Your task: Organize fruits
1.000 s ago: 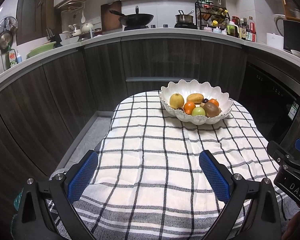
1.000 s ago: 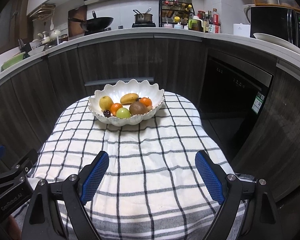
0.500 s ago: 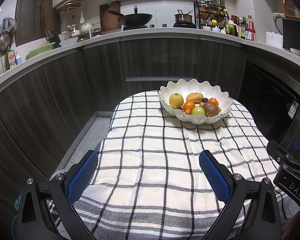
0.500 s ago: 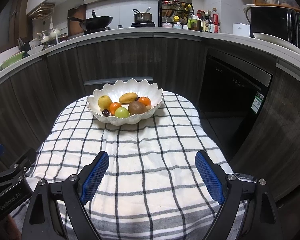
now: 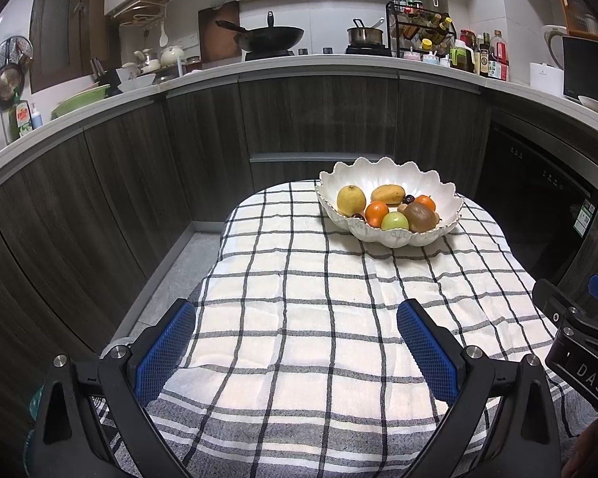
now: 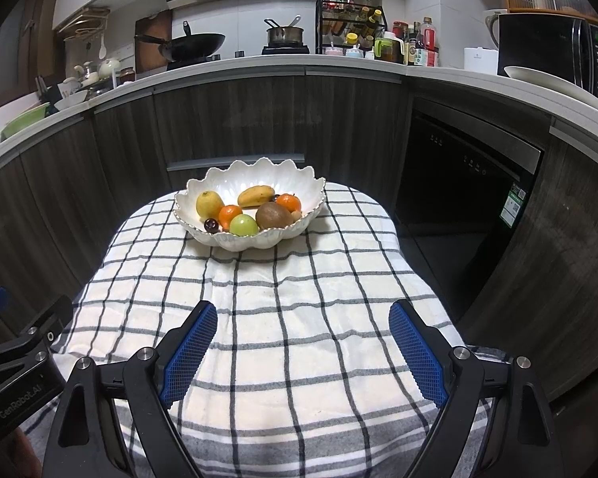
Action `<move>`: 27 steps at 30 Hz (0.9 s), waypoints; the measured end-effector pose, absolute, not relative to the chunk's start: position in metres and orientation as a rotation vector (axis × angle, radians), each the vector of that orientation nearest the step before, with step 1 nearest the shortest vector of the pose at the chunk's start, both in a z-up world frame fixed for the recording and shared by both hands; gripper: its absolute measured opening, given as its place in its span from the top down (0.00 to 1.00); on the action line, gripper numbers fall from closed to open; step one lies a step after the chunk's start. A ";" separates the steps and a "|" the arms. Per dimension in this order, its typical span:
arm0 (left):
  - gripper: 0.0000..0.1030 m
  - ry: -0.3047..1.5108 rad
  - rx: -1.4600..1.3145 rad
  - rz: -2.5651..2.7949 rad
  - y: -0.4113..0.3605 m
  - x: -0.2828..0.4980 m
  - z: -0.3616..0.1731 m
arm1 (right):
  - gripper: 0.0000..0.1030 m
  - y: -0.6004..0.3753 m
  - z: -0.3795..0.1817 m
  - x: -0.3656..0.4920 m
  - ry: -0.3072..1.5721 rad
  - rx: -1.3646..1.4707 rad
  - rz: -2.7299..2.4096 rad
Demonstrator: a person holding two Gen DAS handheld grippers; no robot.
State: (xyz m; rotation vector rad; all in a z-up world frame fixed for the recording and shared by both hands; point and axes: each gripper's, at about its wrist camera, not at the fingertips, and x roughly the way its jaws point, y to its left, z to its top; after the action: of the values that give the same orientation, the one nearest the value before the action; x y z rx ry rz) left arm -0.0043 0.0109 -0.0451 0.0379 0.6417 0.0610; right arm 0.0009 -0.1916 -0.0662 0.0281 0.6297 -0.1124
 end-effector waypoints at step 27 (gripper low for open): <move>0.00 0.632 0.046 0.060 0.009 -0.004 -0.040 | 0.14 -0.192 -0.064 0.001 0.631 0.030 -0.110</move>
State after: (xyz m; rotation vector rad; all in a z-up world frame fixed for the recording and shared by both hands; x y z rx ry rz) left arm -0.0038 0.0095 -0.0397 0.0461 0.6320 0.0604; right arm 0.0009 -0.1922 -0.0644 0.0298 0.6307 -0.1102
